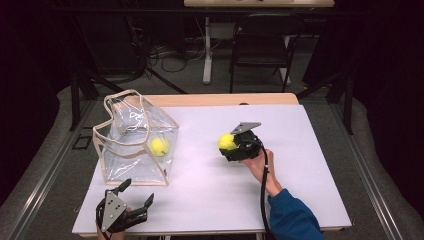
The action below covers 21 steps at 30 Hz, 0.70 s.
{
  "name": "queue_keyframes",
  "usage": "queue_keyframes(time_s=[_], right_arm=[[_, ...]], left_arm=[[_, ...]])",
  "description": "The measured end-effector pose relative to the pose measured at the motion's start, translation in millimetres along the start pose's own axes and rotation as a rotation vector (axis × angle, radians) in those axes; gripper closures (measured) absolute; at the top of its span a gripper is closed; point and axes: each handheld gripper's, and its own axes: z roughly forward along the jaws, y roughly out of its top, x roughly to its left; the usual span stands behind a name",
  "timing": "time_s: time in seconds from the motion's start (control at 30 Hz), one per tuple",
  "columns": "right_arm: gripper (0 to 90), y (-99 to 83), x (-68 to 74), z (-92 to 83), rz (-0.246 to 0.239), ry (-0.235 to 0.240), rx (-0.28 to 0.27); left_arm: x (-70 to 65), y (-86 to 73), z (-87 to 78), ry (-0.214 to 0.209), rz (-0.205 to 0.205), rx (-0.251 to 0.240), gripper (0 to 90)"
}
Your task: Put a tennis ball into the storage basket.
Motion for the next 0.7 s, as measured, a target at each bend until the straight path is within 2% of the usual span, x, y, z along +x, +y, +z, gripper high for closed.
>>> queue_keyframes(time_s=[0.7], right_arm=[[26.2, 4.8, 7.7, -9.1, -0.016, 0.015, -0.044]], left_arm=[[-0.1, 0.1, -0.1, 0.000, 0.001, 0.000, 16.1]])
